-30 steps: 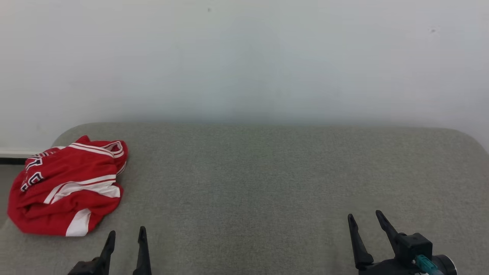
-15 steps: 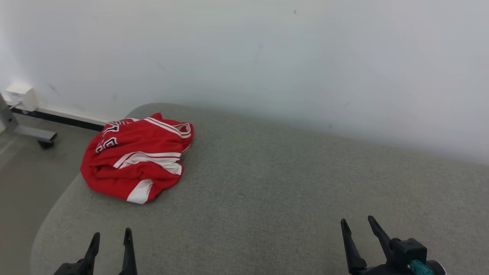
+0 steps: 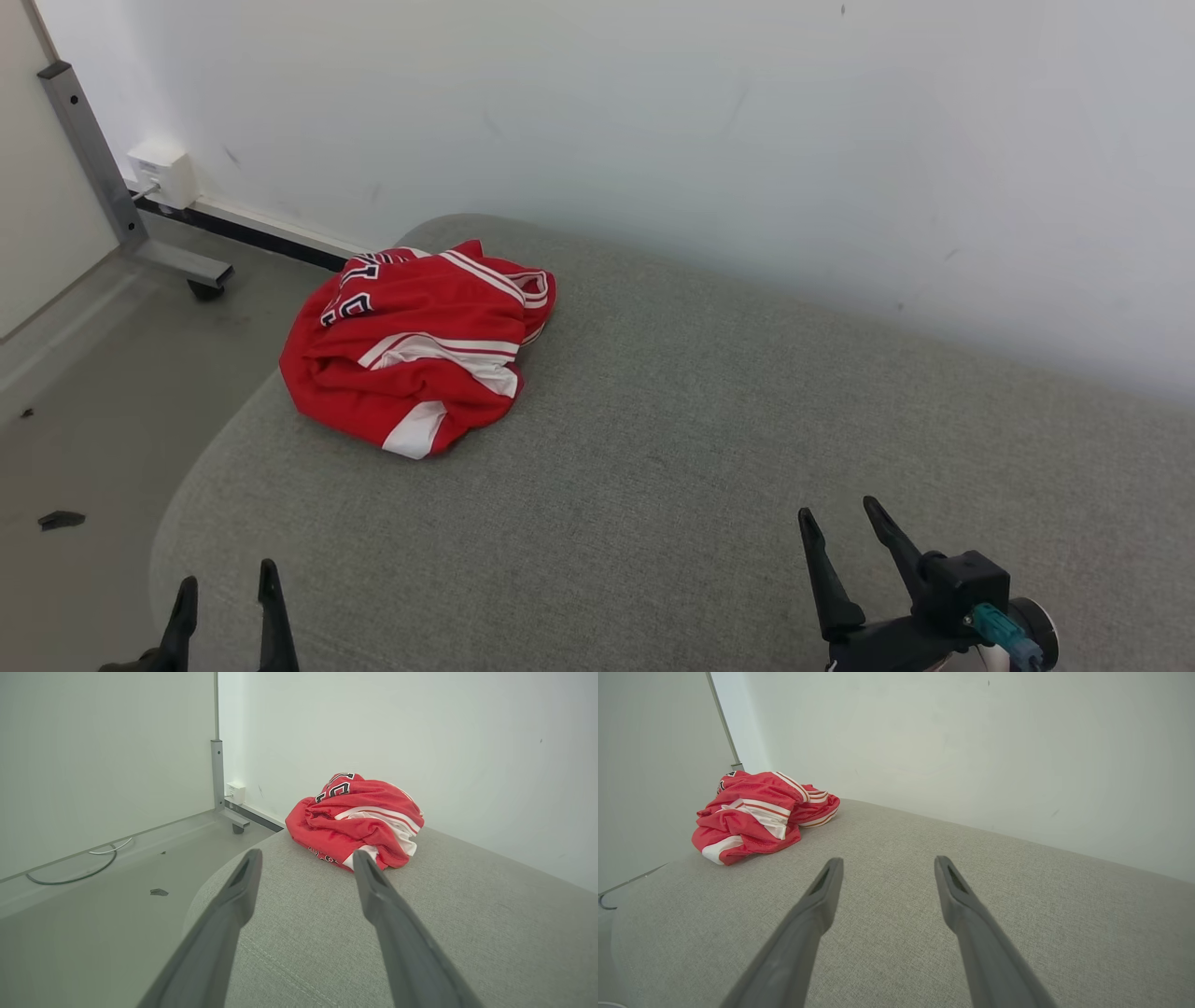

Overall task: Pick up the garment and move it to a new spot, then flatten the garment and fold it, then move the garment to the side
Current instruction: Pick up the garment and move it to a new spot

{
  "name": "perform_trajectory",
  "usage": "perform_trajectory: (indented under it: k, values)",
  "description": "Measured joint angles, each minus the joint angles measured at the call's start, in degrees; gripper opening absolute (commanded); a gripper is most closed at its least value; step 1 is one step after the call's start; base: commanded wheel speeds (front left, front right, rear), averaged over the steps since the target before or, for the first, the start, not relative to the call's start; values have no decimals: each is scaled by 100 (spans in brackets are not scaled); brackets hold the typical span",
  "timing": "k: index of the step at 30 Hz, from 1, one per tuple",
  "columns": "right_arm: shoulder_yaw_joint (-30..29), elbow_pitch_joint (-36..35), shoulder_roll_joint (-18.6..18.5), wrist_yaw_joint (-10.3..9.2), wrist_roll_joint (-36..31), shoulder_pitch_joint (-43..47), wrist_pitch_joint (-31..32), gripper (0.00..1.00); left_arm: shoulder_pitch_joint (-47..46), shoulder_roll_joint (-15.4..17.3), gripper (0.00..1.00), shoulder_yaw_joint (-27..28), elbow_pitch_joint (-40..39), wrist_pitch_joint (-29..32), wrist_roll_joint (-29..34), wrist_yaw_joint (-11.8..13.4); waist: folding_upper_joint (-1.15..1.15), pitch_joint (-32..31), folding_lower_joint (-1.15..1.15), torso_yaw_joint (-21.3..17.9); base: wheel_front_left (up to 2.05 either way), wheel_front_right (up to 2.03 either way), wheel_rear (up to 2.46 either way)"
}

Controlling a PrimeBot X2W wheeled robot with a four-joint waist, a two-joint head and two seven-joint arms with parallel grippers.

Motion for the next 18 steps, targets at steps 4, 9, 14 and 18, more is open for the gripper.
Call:
perform_trajectory:
  k: [4,9,14,18]
  values:
    - [37,90,0,0,47,-57,-31,100,35,-1,100,-7,-37,41,-10,22,0,17,0,15,0,0,0]
    - [41,166,0,0,53,-56,-74,100,30,3,100,-43,-40,96,-52,13,0,-1,0,-5,0,0,0]
    - [-26,172,0,0,51,-14,-100,100,-116,81,100,-68,53,193,-105,-59,-1,-20,0,-27,0,0,0]
    - [-134,96,-1,0,7,108,-107,100,-584,210,100,-104,379,353,-191,-249,-1,7,0,-23,0,0,0]
